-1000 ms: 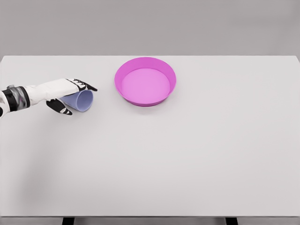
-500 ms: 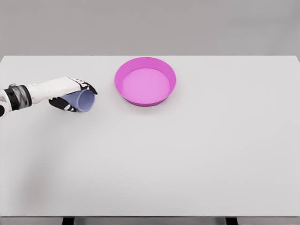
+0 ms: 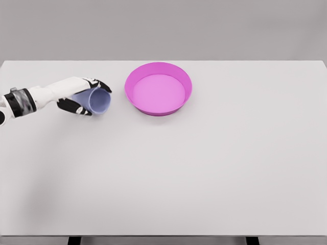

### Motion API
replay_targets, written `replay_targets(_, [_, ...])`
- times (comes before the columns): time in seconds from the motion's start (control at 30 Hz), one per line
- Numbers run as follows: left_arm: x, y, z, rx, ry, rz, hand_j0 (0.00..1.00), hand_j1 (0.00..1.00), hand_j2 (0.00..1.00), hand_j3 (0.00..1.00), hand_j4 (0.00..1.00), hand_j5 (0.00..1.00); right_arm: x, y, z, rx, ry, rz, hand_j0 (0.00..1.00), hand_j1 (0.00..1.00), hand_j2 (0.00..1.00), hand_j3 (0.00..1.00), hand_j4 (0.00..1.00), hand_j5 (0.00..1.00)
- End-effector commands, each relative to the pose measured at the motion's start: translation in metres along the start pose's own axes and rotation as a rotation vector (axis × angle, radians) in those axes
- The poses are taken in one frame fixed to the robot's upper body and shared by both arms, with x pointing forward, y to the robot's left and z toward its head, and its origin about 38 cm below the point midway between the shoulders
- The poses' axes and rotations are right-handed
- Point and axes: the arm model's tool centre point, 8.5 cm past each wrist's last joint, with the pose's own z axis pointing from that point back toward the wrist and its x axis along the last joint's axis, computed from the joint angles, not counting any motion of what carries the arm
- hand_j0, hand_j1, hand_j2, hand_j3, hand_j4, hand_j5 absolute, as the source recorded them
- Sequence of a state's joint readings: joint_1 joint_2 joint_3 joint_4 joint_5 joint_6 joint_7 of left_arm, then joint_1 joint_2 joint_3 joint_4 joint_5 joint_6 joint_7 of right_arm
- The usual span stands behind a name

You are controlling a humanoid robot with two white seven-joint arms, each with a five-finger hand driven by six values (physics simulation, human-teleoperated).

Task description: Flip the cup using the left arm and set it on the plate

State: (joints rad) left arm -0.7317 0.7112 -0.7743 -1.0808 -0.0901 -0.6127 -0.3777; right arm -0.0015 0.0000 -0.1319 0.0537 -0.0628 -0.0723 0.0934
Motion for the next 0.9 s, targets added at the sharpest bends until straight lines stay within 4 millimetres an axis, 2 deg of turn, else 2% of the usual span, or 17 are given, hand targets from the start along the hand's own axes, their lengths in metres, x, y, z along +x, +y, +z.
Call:
replay_targets(0.0, [0.003, 0.003, -0.003, 0.035, -0.024, 0.044, 0.78, 0.78, 0.78, 0.78, 0.78, 0.78, 0.000, 0.000, 0.000, 0.000, 0.000, 0.000, 1.00, 1.00, 1.00, 1.00, 1.00, 1.00])
replay_targets(0.2, [0.015, 0.006, -0.021, 0.090, -0.082, 0.107, 0.77, 0.77, 0.77, 0.77, 0.77, 0.77, 0.000, 0.000, 0.000, 0.000, 0.000, 0.000, 1.00, 1.00, 1.00, 1.00, 1.00, 1.00])
replay_targets(0.33, [0.018, 0.006, -0.025, 0.104, -0.099, 0.131, 0.77, 0.77, 0.77, 0.77, 0.77, 0.77, 0.000, 0.000, 0.000, 0.000, 0.000, 0.000, 1.00, 1.00, 1.00, 1.00, 1.00, 1.00])
replay_targets(0.87, [0.057, -0.003, -0.079, 0.146, -0.240, 0.232, 0.77, 0.77, 0.77, 0.77, 0.77, 0.77, 0.000, 0.000, 0.000, 0.000, 0.000, 0.000, 1.00, 1.00, 1.00, 1.00, 1.00, 1.00])
